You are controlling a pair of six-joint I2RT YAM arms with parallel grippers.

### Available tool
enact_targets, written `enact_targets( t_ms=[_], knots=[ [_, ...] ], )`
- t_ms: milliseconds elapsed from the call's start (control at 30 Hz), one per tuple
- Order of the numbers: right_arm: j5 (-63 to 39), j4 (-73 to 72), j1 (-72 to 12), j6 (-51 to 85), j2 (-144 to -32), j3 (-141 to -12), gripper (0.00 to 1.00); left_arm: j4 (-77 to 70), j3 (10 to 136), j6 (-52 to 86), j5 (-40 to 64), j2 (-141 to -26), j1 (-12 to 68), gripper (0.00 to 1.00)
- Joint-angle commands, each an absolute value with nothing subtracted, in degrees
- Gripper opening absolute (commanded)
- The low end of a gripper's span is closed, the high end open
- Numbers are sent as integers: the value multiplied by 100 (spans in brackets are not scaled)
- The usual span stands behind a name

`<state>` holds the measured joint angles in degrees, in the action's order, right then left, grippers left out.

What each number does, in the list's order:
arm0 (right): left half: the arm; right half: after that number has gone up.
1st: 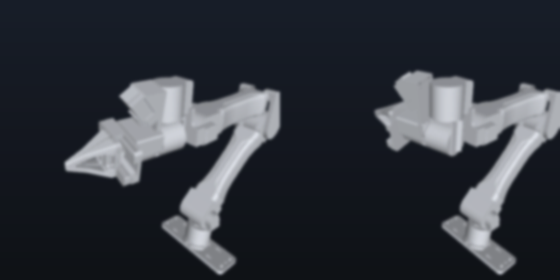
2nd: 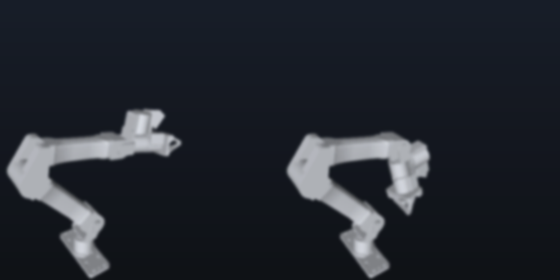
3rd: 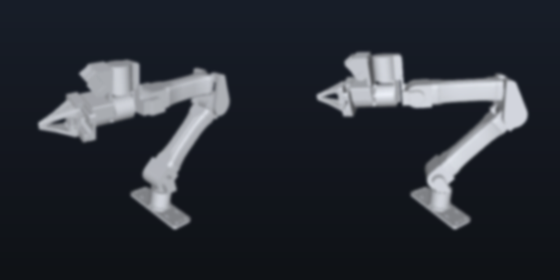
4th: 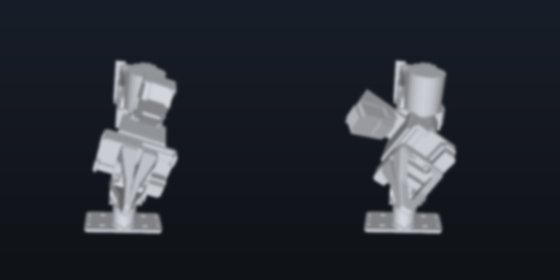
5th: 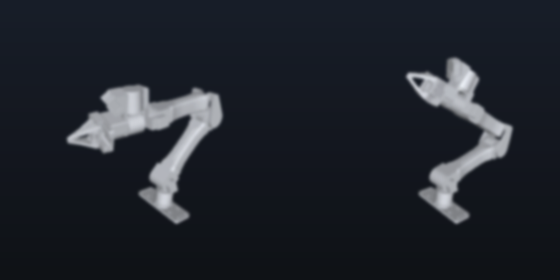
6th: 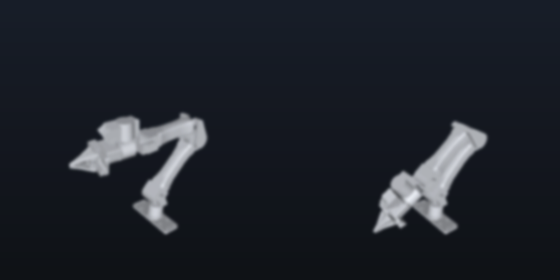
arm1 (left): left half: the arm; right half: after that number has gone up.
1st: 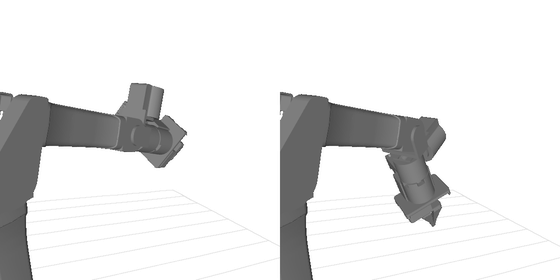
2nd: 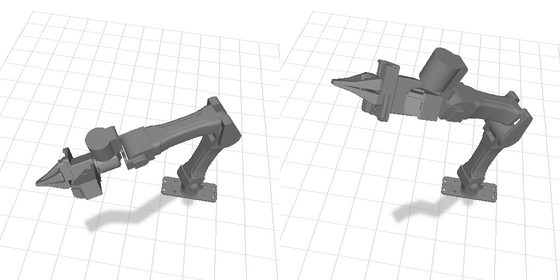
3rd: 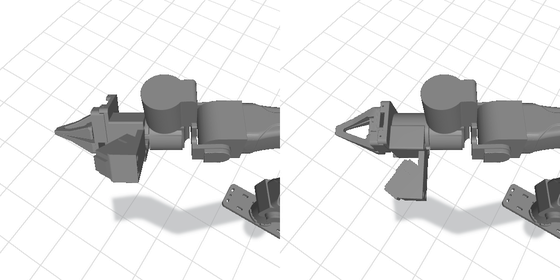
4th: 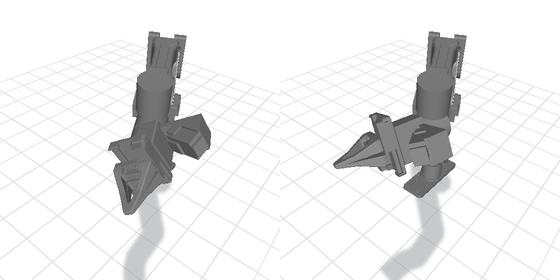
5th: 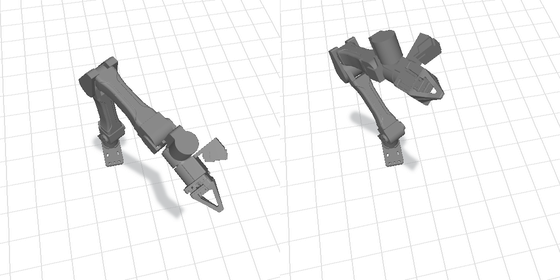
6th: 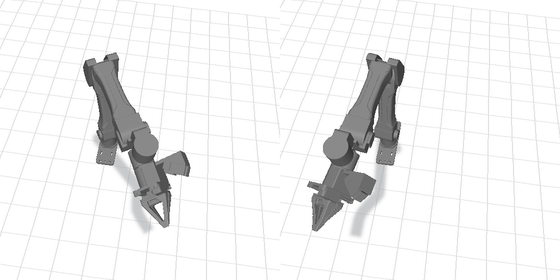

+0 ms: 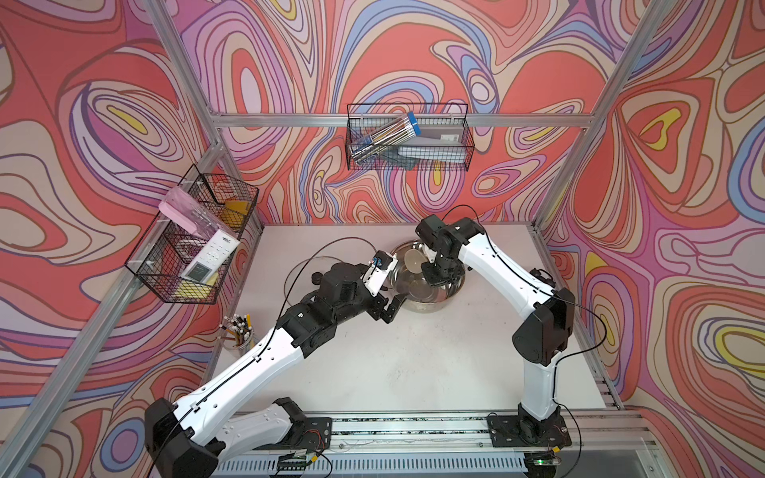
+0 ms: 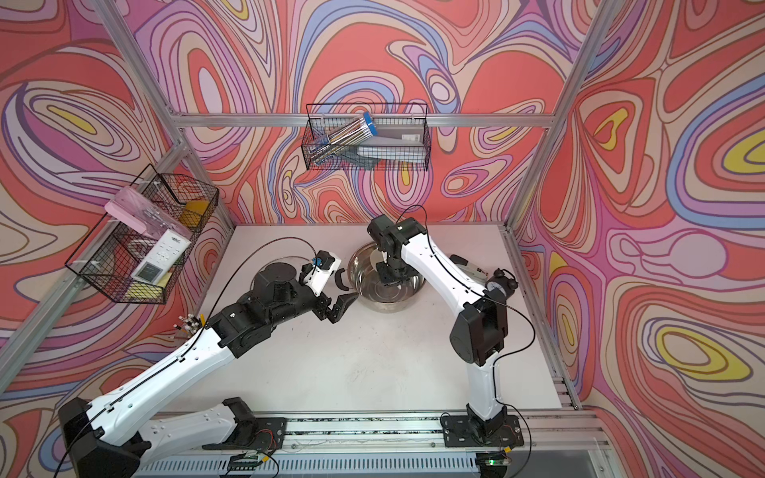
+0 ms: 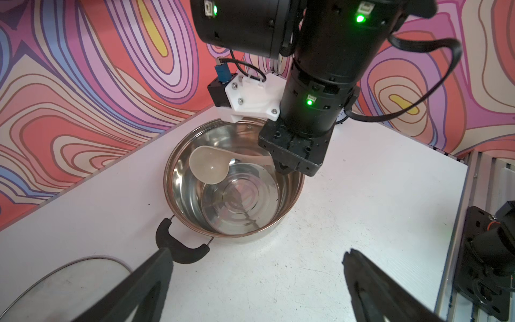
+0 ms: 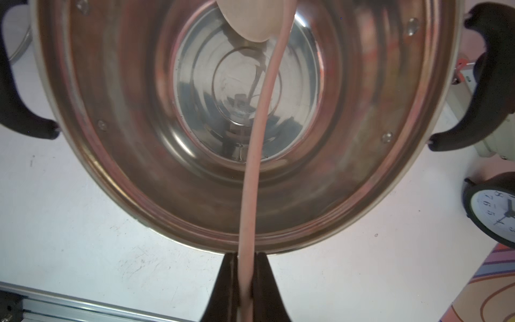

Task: Stir the soup with a spoon
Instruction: Stir the soup in the pan with a stick.

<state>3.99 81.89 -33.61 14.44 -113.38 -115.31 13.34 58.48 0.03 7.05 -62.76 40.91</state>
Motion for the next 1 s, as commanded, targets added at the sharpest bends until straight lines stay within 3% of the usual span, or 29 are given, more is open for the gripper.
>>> enact_targets(
  t_ms=[0,400,667,967],
  knots=[
    [143,8245,-3495,1367,-11283,-11515,0,1345,5871,31,657,-6256,4113,99],
    [-158,8349,-3592,1358,-10409,-10444,0,1286,5913,53,641,-6336,4113,99],
    [603,8488,-3551,1401,-10186,-9856,0,1274,5959,87,634,-6374,4126,99],
    [1119,8333,-3104,1456,-10426,-10177,0,1332,5957,59,592,-6377,4131,99]
  ],
)
